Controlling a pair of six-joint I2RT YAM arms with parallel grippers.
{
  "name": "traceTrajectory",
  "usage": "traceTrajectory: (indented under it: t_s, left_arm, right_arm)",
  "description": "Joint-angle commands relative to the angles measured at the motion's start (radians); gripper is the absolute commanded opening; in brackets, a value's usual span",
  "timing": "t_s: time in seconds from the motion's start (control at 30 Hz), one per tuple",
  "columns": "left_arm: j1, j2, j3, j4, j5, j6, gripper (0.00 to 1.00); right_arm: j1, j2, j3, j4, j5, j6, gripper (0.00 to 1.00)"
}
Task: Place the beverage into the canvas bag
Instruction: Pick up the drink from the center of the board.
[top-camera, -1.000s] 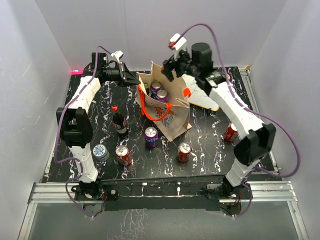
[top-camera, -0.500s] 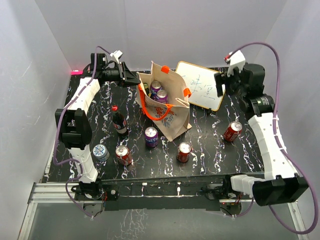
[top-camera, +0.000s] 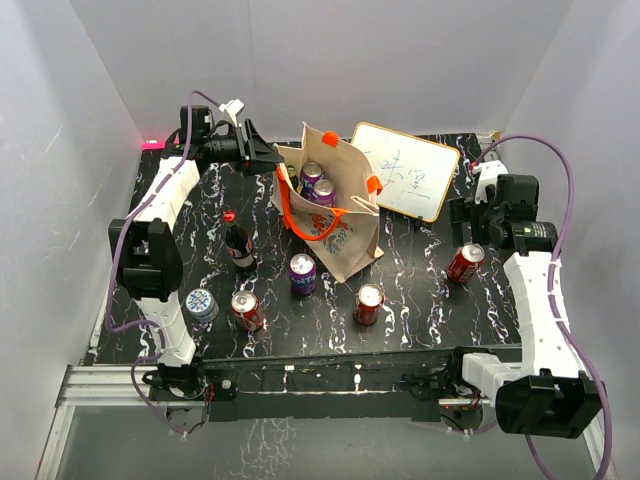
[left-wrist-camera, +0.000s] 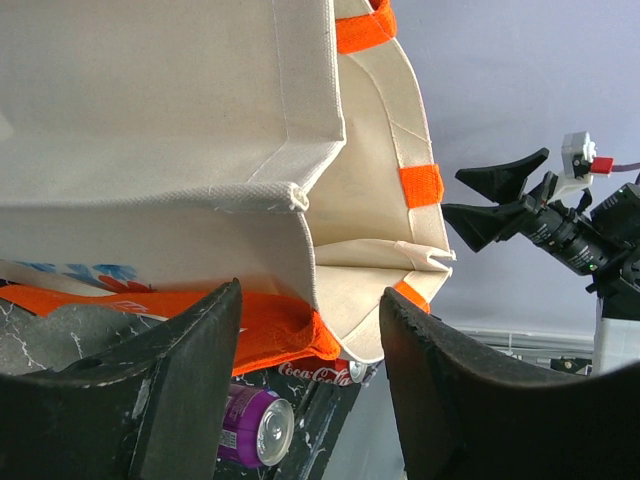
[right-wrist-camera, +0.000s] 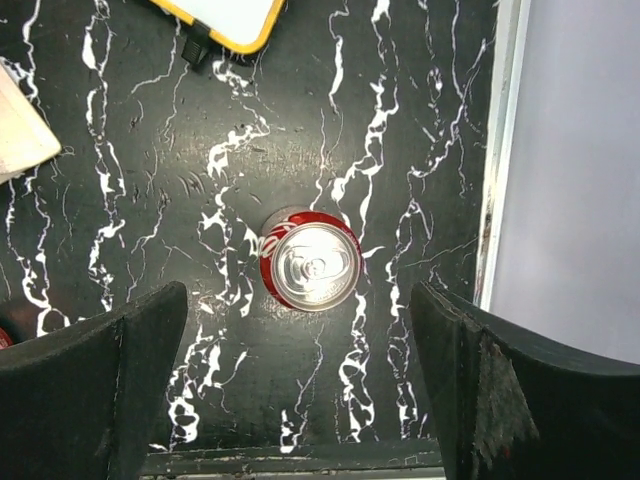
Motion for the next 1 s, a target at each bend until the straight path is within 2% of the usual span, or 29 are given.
traceTrajectory:
  t_s: [0.0,0.27,0.5,0.77,0.97]
  left_arm:
    - [0.007,-0.092,-0.019,0.01,0.0,0.018,0.54]
    - [0.006,-0.13,-0.071,0.047,-0.017,0.007,0.51]
    - [0.007,-0.15,-0.094,0.042,-0.02,0.018,0.51]
    - [0.007,-0.164,-0.113,0.04,-0.022,0.021,0.51]
    - [0.007,-0.163,-0.118,0.046,-0.017,0.018,0.51]
  right_arm:
    - [-0.029,0.039,-0.02,-0.011,-0.043,0.032,0.97]
    - [-0.067,0.186,-0.017,0.019,-0.062,0.077,0.97]
    - [-0.073,0.289,0.0,0.026,-0.019,0.079,0.97]
    - [-0.077,0.263,-0.072,0.046,-0.009,0.075,0.97]
    - [-0.087,0.273,-0.083,0.071,-0.025,0.076,0.92]
